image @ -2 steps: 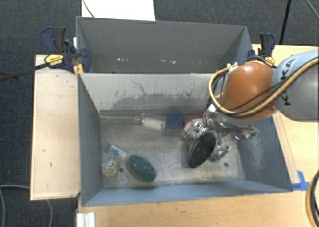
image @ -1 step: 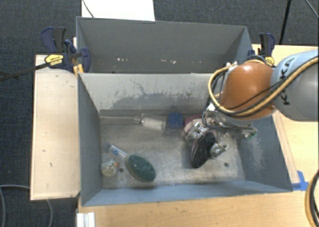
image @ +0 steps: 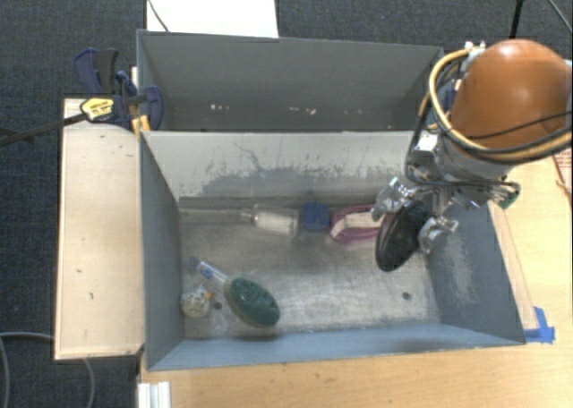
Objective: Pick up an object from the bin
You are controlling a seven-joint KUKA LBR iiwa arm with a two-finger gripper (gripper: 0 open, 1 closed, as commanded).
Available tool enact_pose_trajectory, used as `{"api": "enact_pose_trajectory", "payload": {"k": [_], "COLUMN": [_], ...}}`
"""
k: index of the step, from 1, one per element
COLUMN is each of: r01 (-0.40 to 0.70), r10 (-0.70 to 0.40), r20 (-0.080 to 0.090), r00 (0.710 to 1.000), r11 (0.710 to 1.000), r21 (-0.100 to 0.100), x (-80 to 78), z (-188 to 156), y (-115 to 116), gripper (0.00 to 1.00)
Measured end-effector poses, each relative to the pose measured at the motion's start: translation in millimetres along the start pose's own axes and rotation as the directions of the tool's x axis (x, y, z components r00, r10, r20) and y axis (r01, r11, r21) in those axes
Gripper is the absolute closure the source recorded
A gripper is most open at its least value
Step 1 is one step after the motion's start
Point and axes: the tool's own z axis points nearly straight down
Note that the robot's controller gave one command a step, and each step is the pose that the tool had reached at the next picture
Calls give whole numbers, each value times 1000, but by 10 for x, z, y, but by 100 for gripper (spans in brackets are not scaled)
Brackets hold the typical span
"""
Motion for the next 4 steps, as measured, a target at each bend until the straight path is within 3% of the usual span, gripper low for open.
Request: {"api": "enact_pose_trajectory", "payload": {"k": [1,2,3,4], "r01": [-1,247,240,120], "r10": [1,-247,-240,-120], "r20": [-4,-14,-12,3], "r00": [1000,969,971,993], "r11": [1000,969,971,993], "r21": [-7,-6,-1,6], "x": [5,-269,-270,-381], "z": [44,1213,1176,1181], "y": [14,-60,-78,-12], "gripper": [0,0,100,100]}}
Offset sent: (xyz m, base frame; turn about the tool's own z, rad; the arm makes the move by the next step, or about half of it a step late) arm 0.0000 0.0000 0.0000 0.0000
